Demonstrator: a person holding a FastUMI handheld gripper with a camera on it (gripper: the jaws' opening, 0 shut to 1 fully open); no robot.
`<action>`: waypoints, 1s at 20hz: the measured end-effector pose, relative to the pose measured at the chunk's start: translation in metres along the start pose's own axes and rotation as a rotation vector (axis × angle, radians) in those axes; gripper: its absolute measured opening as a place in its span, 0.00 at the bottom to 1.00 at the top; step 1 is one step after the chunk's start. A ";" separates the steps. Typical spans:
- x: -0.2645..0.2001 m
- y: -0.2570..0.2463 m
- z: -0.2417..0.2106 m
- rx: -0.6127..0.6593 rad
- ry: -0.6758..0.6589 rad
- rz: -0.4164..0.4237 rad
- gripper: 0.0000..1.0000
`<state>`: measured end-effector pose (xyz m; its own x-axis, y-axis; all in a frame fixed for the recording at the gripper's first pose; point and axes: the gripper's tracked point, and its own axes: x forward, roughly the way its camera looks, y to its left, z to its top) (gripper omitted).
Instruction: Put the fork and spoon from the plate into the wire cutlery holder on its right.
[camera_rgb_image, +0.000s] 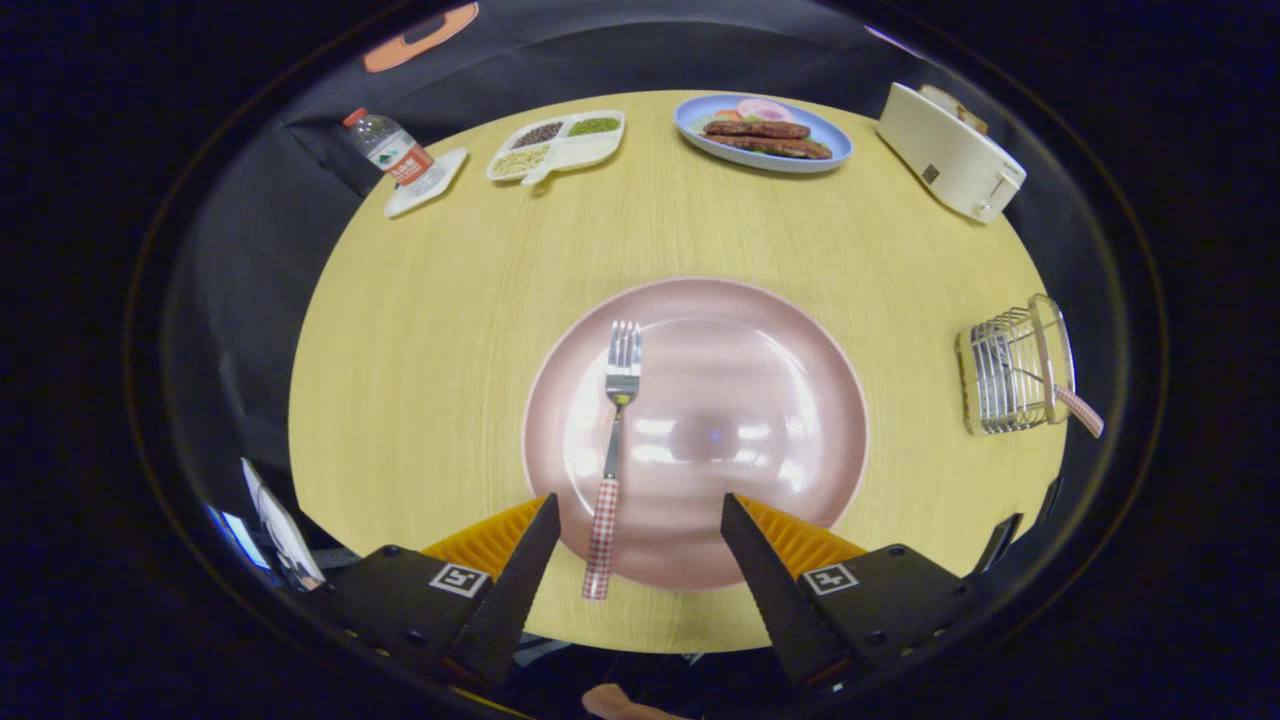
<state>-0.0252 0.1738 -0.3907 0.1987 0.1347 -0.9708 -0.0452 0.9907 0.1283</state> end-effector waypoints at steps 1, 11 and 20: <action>0.004 0.004 0.000 0.022 0.006 0.014 0.96; 0.029 0.019 -0.012 0.022 0.035 0.062 0.23; -0.027 -0.032 -0.003 -0.029 0.013 0.090 0.01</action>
<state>-0.0324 0.1378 -0.3689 0.1796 0.2229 -0.9581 -0.0903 0.9736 0.2096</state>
